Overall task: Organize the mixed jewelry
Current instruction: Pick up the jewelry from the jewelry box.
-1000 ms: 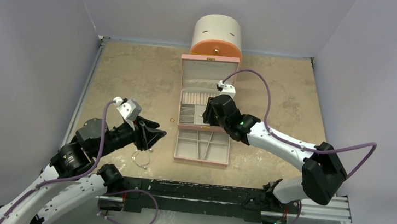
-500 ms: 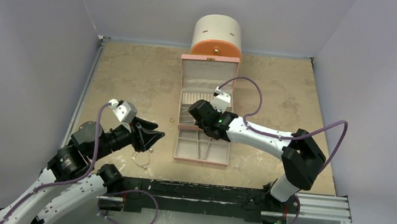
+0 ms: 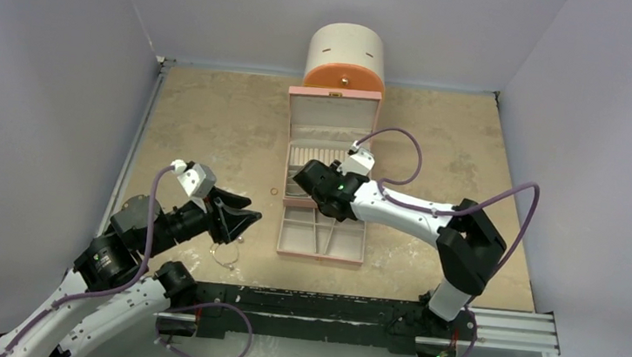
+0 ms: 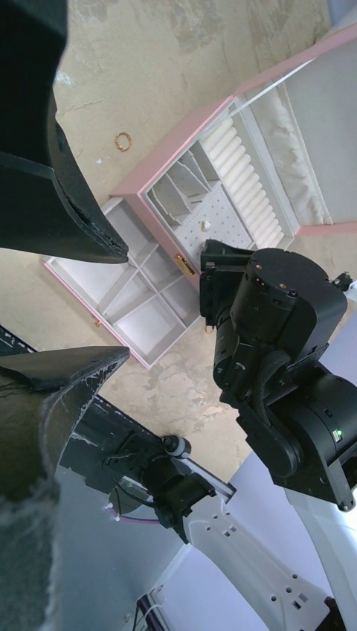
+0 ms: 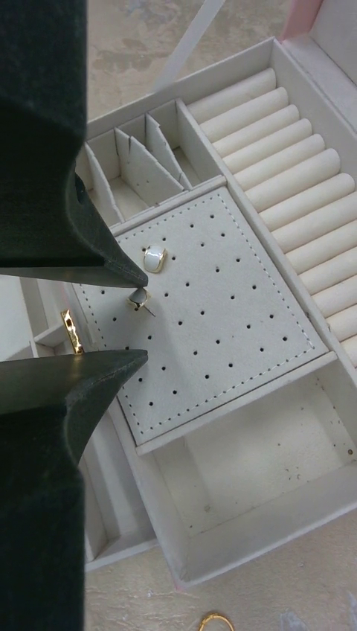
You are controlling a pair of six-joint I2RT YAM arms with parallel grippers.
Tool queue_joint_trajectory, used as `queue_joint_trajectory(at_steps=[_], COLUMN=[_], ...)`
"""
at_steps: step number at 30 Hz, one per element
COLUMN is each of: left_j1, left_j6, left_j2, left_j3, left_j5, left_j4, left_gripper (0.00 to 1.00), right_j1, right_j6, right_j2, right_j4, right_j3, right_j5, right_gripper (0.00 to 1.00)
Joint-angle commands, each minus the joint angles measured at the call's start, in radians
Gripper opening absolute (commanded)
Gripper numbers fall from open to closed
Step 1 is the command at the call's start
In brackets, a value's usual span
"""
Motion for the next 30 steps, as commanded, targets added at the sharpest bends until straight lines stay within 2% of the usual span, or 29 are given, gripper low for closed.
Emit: queue_joint_trajectory(at_steps=[1,15,30], left_j1=[0.001,0.001,0.001], left_j6=[0.018,0.020,0.023], left_j2=[-0.007,-0.011,-0.027], left_j3=[0.000,-0.001,-0.004], left_j5=[0.016,0.024,0.036], left_j4=[0.052,0.055,0.058], left_gripper=[0.44,0.44,0.45], right_j1=[0.003,0.011,0.023], right_j6=[0.083,0.118,0.289], right_j2=[0.013,0.055,0.140], right_j4=[-0.073,-0.111,-0.316], right_j3=[0.047,0.114,0.226], right_j5=[0.061,0.072,0.095], right_gripper=[0.39,0.39,0.33])
